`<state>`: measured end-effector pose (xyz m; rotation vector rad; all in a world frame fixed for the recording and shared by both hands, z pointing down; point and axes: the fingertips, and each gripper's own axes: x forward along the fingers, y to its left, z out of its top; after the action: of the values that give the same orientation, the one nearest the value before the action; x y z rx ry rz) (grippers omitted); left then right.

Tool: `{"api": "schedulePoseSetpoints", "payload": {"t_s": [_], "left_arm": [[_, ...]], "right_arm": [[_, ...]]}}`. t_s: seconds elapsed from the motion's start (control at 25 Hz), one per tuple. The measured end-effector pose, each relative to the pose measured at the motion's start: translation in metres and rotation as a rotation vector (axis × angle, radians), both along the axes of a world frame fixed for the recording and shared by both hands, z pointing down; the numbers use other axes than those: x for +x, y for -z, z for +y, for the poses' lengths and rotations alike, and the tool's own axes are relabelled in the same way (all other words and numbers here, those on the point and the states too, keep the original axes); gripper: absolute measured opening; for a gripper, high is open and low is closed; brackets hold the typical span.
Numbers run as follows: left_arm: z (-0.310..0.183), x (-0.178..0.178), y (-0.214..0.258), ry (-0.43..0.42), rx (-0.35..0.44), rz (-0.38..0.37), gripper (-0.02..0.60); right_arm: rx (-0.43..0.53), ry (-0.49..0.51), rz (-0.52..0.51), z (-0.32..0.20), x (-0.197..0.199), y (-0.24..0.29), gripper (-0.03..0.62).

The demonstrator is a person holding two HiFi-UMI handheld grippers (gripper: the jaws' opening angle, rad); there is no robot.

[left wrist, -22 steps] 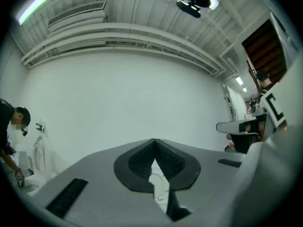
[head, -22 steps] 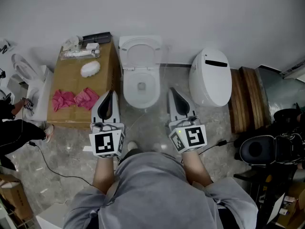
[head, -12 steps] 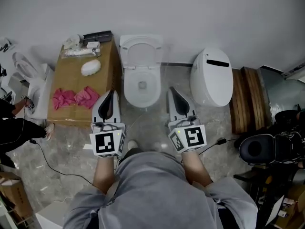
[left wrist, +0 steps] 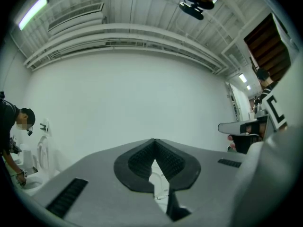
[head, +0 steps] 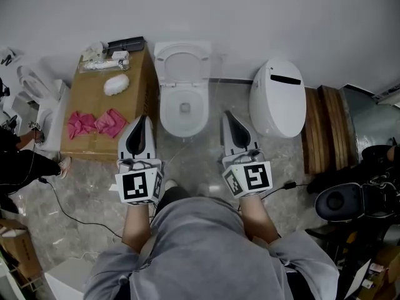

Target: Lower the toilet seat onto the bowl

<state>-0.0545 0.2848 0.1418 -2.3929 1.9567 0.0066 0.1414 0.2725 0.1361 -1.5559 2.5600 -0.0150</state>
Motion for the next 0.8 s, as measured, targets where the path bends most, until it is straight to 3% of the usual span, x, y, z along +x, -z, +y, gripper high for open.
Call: {"api": "schedulePoseSetpoints", "payload": {"t_s": [0.4,0.8], "left_arm": [[0.002,0.014,-0.012,0.022,-0.041,0.002,0.000],[-0.058,0.011,-0.028,-0.006,-0.053,0.012,0.000]], "right_arm": [[-0.056,0.024,-0.002,-0.002,0.016,-0.022,-0.002],[-0.067,-0.007,0.021,-0.057,0.014,-0.034,-0.002]]}}
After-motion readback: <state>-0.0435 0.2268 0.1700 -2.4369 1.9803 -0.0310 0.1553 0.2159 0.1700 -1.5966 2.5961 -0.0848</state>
